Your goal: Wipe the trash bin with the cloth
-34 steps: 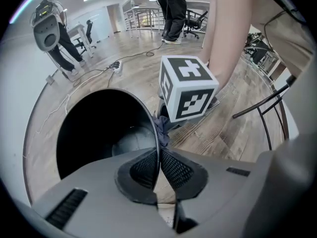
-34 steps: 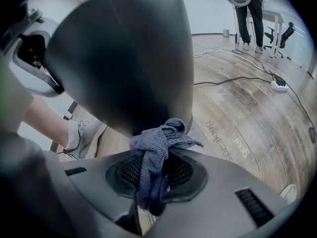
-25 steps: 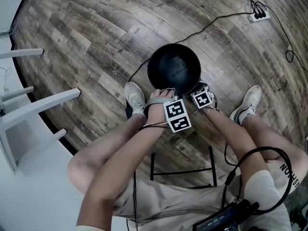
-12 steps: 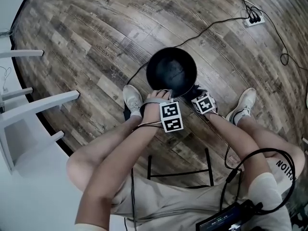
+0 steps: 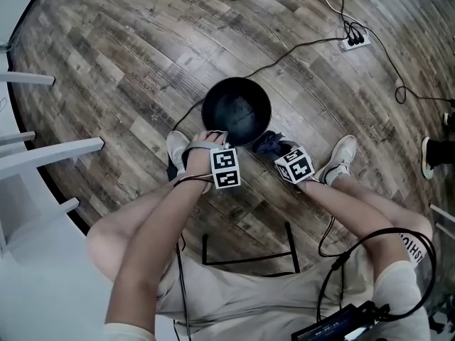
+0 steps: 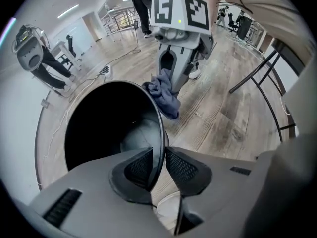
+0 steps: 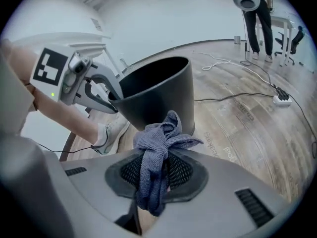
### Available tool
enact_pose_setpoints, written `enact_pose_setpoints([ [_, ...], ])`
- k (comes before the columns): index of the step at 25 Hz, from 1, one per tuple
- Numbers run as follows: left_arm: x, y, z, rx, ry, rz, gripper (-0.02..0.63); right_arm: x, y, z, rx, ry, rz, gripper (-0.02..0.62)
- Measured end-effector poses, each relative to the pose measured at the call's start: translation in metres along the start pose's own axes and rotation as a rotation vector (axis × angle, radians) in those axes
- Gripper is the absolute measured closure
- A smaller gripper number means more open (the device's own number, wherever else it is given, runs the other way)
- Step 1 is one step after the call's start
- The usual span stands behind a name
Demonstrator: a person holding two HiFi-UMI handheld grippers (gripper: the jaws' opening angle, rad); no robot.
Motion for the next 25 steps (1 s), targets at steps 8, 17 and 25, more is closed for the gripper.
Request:
enact_pose_setpoints([
  [8,0.006,-0.001,0.002,-0.029,-0.005,-0.025,0.537,0.021,0.023,-0.026,0.022,-0.021,0.036,0.518],
  [17,0.025,-0.005,0.007,-0.088,0.116,-0.027,0.56,0.032,0.035,-0.041,0.025,-0.047,0.075,0.518],
  [25,0.03,-0.005,0.008,-0.114,0.134,-0.018,0.575,0.025,0.008,-0.024,-0.004,-0.033,0.052,0.518],
])
Point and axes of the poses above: the fingertips, and each gripper's own axes: y backward along the fingers, z to its right, x out of its top, the point moved 9 cm from there along y, backward along the fingers, and after that the axes turned 6 degrees about z, right-handed, at the moved point
